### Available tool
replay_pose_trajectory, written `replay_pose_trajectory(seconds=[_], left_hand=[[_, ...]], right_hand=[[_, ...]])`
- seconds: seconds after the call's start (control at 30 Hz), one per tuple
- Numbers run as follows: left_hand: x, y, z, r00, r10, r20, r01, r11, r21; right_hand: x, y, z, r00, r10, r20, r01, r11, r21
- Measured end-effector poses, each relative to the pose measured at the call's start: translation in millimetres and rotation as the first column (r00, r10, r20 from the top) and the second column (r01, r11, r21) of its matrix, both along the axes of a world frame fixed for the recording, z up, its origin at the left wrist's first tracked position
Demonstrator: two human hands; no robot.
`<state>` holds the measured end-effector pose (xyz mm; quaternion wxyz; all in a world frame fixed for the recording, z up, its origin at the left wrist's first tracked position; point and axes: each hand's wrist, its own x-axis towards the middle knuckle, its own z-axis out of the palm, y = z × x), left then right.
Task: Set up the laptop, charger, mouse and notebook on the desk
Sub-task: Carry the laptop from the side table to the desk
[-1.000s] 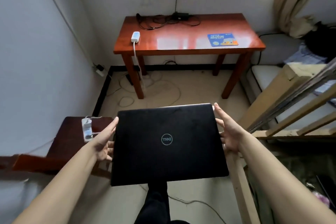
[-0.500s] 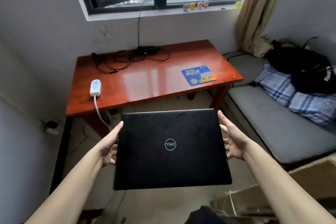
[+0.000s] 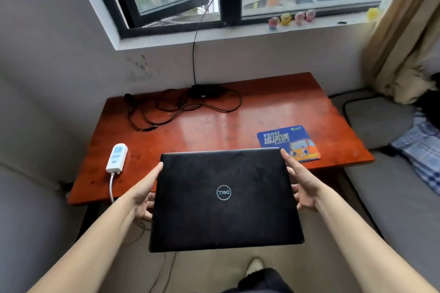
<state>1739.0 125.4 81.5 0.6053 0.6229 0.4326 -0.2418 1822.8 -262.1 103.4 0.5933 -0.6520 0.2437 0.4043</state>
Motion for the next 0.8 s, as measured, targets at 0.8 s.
replay_pose_trajectory(seconds=[0.8], left_hand=[[281.6, 129.0, -91.0, 0.942, 0.094, -0.322, -0.126, 0.989, -0.081]], right_hand=[[298.4, 155.7, -102.2, 0.947, 0.02, -0.321, -0.046, 0.996, -0.074]])
